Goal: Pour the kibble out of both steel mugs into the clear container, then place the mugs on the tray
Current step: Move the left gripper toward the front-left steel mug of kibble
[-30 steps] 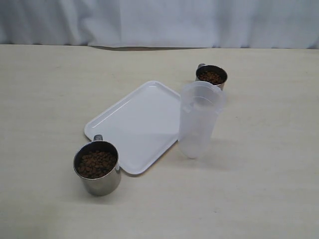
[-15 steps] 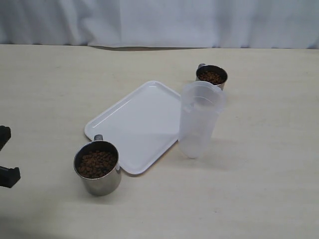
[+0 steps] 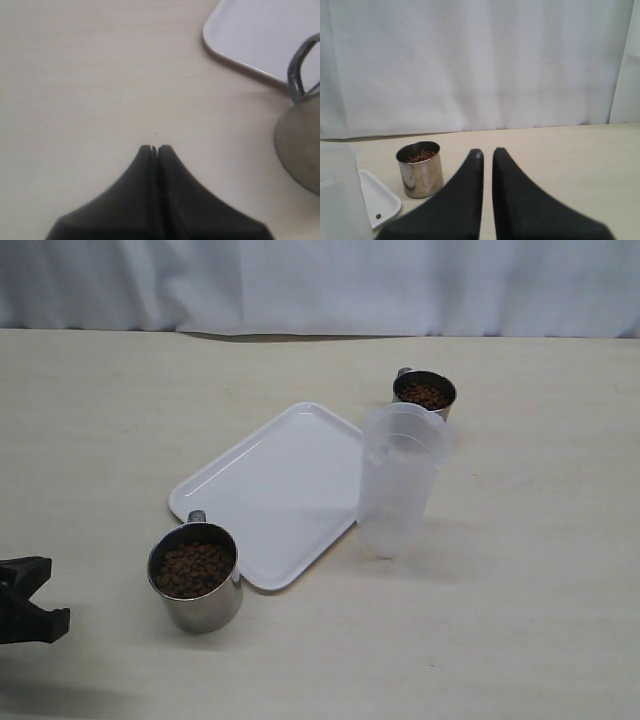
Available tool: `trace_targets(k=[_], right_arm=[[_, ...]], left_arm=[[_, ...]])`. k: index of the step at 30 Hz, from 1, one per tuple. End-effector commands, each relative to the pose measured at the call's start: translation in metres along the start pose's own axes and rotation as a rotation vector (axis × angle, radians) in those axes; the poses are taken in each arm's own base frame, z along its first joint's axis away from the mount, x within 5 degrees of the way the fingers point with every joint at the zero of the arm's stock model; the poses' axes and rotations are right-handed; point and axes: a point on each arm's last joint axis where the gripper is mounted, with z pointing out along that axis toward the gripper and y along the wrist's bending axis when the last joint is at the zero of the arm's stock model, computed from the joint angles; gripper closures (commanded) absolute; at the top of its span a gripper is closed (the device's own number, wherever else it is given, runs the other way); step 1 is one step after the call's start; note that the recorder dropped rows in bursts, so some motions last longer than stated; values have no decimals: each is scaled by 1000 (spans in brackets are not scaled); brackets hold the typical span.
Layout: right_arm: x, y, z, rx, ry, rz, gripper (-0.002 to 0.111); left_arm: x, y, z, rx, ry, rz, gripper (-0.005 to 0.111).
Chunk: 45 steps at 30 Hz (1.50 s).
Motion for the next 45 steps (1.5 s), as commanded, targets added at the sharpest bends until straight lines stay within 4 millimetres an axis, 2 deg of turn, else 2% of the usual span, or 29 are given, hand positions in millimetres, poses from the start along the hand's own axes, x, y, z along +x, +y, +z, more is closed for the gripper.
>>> trace_targets(k=[1,6,15,19,24,33,39,41,45], right_arm=[[1,0,0,6,0,3,103],[1,0,0,6,0,3,103],[1,0,0,6,0,3,103],[1,0,0,6,0,3,103],[1,0,0,6,0,3,103],[1,0,0,6,0,3,103],[1,0,0,6,0,3,103],[1,0,0,6,0,3,103],[1,0,0,6,0,3,103]], left_arm=[[-7,-1,2,36,-61,40,107],[-13,-12,0,148,-149,164,107],[-17,-8,-1,122,-195,179,107],[-21,-15,-5,246,-266,246,107],[-21,-12,-8,295,-293,247,107],[-2,-7,12,365,-184,168,107],[18,13,31,174,-33,-6,107],[24,14,32,161,28,-13,107],[22,13,32,171,6,-14,107]])
